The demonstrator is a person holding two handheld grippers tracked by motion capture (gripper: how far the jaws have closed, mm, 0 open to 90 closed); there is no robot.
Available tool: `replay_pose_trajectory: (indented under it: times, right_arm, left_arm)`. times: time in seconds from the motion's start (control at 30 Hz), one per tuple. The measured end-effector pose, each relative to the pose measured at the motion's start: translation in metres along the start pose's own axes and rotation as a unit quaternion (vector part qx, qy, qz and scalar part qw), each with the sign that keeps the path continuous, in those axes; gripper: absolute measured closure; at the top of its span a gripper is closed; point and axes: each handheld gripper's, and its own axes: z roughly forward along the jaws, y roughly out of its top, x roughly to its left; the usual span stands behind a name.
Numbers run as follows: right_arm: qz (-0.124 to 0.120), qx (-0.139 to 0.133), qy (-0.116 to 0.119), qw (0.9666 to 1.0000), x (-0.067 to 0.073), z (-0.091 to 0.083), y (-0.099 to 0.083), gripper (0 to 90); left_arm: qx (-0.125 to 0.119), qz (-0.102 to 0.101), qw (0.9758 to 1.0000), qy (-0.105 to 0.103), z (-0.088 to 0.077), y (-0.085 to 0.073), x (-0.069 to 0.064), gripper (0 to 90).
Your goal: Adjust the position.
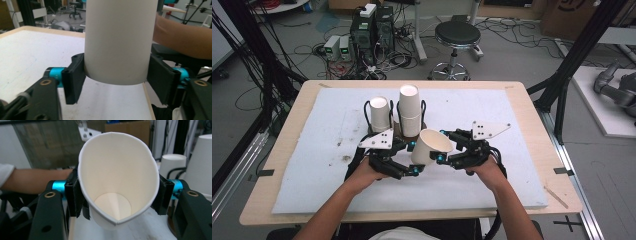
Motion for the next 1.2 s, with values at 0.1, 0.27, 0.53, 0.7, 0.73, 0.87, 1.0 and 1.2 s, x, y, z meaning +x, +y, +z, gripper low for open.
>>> replay_pose_trajectory:
  times: [0.1,0.27,0.53,0.7,0.73,0.87,1.0,1.2]
  right_arm:
    - [-0.011,0.035,-0.013,0.9993,0.001,0.000,0.002,39.0]
    - [-0.007,0.038,-0.008,0.9992,0.003,0.003,0.003,38.7]
    - [0.005,0.030,0.003,0.9995,0.003,0.008,0.002,35.2]
    - [0.022,-0.004,-0.019,0.9996,0.004,0.008,0.001,18.6]
    - [0.022,-0.004,-0.019,0.9996,0.004,0.008,0.001,18.6]
    - [0.028,-0.008,-0.017,0.9994,0.003,0.010,-0.002,18.7]
    - [0.006,-0.005,-0.011,0.9999,0.005,0.012,-0.003,32.7]
    - [-0.003,0.015,-0.019,0.9997,0.004,0.012,-0.003,35.9]
  left_arm:
    - [0.001,-0.005,0.9999,0.010,-0.001,0.000,0.001,29.4]
    - [0.000,0.000,1.0000,0.000,-0.001,0.000,0.000,34.0]
    - [0.004,0.013,0.9999,-0.007,0.002,0.000,-0.002,36.1]
    - [-0.017,0.004,0.9998,-0.004,-0.003,0.002,0.000,36.0]
    - [-0.024,0.001,0.9997,-0.004,-0.004,0.002,0.000,36.0]
    - [-0.026,0.002,0.9996,-0.005,-0.004,0.003,0.000,36.0]
    - [-0.017,0.000,0.9998,-0.008,-0.002,0.002,-0.001,35.8]
    - [0.005,-0.007,0.9999,0.010,0.004,0.000,-0.002,32.8]
